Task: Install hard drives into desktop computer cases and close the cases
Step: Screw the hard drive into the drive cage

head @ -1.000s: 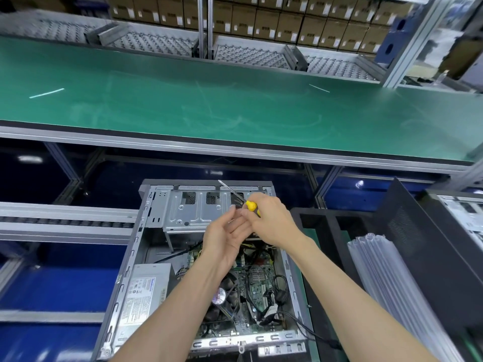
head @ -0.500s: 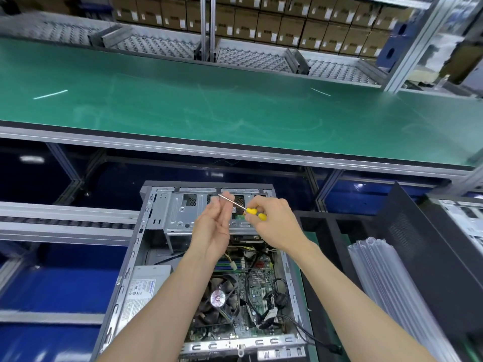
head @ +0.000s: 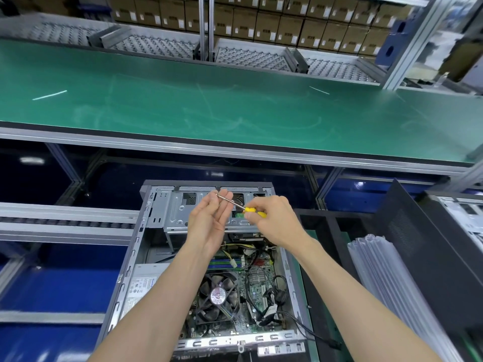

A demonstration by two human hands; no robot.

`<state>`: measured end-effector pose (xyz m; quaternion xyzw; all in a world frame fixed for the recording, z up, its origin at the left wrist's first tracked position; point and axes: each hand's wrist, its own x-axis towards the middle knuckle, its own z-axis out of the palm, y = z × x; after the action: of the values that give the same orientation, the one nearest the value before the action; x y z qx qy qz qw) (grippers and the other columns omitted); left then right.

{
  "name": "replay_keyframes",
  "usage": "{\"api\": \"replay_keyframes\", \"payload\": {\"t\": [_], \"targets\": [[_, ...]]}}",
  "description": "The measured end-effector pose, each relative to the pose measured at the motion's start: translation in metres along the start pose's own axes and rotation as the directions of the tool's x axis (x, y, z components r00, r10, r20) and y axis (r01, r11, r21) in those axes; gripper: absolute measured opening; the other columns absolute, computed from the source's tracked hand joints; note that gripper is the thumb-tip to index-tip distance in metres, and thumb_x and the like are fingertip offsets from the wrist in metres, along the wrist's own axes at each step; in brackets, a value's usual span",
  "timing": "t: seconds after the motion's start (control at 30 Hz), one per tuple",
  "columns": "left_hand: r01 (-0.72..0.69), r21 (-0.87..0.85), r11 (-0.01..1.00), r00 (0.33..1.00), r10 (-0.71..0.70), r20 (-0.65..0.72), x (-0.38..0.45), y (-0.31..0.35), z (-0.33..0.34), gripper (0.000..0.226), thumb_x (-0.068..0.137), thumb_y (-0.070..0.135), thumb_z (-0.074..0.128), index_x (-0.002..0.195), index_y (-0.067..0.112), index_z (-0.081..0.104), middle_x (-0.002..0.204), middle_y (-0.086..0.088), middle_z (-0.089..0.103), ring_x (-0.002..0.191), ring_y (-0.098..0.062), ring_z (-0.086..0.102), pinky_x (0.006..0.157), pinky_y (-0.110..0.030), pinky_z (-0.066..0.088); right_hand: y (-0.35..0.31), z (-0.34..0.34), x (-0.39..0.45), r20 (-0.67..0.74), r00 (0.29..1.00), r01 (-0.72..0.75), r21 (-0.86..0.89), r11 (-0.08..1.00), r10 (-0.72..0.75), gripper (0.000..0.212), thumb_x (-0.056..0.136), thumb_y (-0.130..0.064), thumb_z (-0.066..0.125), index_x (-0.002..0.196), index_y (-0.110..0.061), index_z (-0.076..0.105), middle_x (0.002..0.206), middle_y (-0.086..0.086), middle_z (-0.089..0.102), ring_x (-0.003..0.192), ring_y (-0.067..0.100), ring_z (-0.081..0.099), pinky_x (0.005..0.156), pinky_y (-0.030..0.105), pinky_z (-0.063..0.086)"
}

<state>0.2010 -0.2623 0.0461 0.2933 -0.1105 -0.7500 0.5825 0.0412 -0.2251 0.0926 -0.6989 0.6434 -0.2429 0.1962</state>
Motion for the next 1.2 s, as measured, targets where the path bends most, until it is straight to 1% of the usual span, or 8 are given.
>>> {"api": "replay_keyframes", "payload": {"t": [0.2, 0.33, 0.53, 0.6, 0.67, 0.77, 0.97, 1.2], "targets": [[-0.009, -0.009, 1.000, 1.000, 0.009, 0.008, -0.003, -0.001, 0.002, 0.017, 0.104, 0.005, 0.047, 0.113, -0.001, 0.061, 0.102, -0.010, 0.078, 0.099, -0.021, 0.074, 0.074, -0.027, 0.061, -0.001, -0.007, 0.000, -0.051, 0.995, -0.074, 0.199, 0.977, 0.086, 0.026, 0.087, -0.022, 0.074, 0.112, -0.028, 0.076, 0.078, -0.019, 0.064, 0.058, -0.003, 0.052, 0.062, 0.017, 0.042], [0.005, -0.090, 0.996, 1.000, -0.005, -0.003, -0.003, -0.003, 0.009, 0.018, 0.104, 0.006, 0.047, 0.116, 0.001, 0.061, 0.102, -0.009, 0.078, 0.097, -0.018, 0.075, 0.072, -0.025, 0.060, -0.002, -0.006, -0.003, -0.059, 0.976, -0.161, 0.453, 0.877, 0.210, 0.020, 0.079, -0.006, 0.076, 0.092, -0.021, 0.073, 0.082, -0.006, 0.068, 0.056, 0.015, 0.058, 0.059, 0.032, 0.051], [0.000, -0.020, 1.000, 1.000, 0.000, 0.023, -0.011, -0.009, 0.003, 0.024, 0.102, 0.014, 0.052, 0.118, 0.000, 0.062, 0.114, -0.013, 0.075, 0.107, -0.023, 0.072, 0.079, -0.025, 0.060, 0.003, -0.021, -0.002, -0.155, 0.950, -0.099, 0.676, 0.730, 0.272, 0.010, 0.077, -0.007, 0.081, 0.078, -0.014, 0.075, 0.071, 0.013, 0.071, 0.056, 0.020, 0.061, 0.052, 0.027, 0.045], [0.044, 0.036, 0.998, 0.999, -0.043, -0.028, -0.019, -0.019, -0.008, 0.028, 0.101, 0.020, 0.056, 0.116, -0.002, 0.064, 0.109, -0.015, 0.075, 0.101, -0.024, 0.074, 0.074, -0.026, 0.060, 0.005, -0.032, 0.002, -0.232, 0.929, -0.071, 0.651, 0.755, 0.288, 0.009, 0.076, -0.008, 0.082, 0.078, -0.013, 0.075, 0.069, 0.010, 0.071, 0.054, 0.014, 0.058, 0.053, 0.026, 0.047], [0.122, 0.108, 0.987, 0.988, -0.111, -0.107, -0.028, -0.032, -0.019, 0.024, 0.098, 0.019, 0.059, 0.107, -0.002, 0.067, 0.087, -0.012, 0.074, 0.071, -0.014, 0.071, 0.055, -0.021, 0.056, 0.007, -0.045, 0.008, -0.302, 0.903, -0.073, 0.592, 0.803, 0.305, 0.009, 0.076, -0.010, 0.083, 0.078, -0.015, 0.076, 0.069, 0.005, 0.072, 0.055, 0.011, 0.058, 0.057, 0.025, 0.050], [0.235, 0.258, 0.937, 0.961, -0.184, -0.207, -0.033, -0.053, -0.027, 0.018, 0.098, 0.015, 0.059, 0.091, 0.000, 0.066, 0.053, 0.002, 0.040, 0.038, -0.007, 0.029, 0.033, -0.018, 0.024, 0.012, -0.060, 0.015, -0.369, 0.884, -0.093, 0.465, 0.881, 0.289, 0.010, 0.076, -0.016, 0.084, 0.077, -0.021, 0.076, 0.070, -0.002, 0.072, 0.065, 0.015, 0.063, 0.065, 0.033, 0.054], [0.337, 0.340, 0.878, 0.915, -0.220, -0.338, -0.025, -0.074, -0.023, 0.017, 0.083, 0.008, 0.077, 0.095, 0.000, 0.066, 0.052, 0.005, 0.020, 0.041, -0.010, 0.015, 0.035, -0.022, 0.014, 0.015, -0.067, 0.024, -0.424, 0.896, -0.091, 0.118, 0.989, 0.133, 0.017, 0.080, -0.022, 0.080, 0.086, -0.022, 0.063, 0.081, -0.009, 0.066, 0.090, 0.026, 0.064, 0.086, 0.045, 0.052], [0.365, 0.319, 0.875, 0.897, -0.239, -0.373, -0.017, -0.082, -0.019, 0.054, 0.076, 0.009, 0.084, 0.121, -0.003, 0.057, 0.048, 0.007, 0.019, 0.040, -0.009, 0.014, 0.033, -0.021, 0.017, 0.026, -0.059, 0.030, -0.425, 0.900, -0.099, 0.015, 0.995, 0.096, 0.022, 0.083, -0.021, 0.074, 0.088, -0.023, 0.053, 0.078, -0.005, 0.063, 0.088, 0.023, 0.056, 0.069, 0.032, 0.039]]}}
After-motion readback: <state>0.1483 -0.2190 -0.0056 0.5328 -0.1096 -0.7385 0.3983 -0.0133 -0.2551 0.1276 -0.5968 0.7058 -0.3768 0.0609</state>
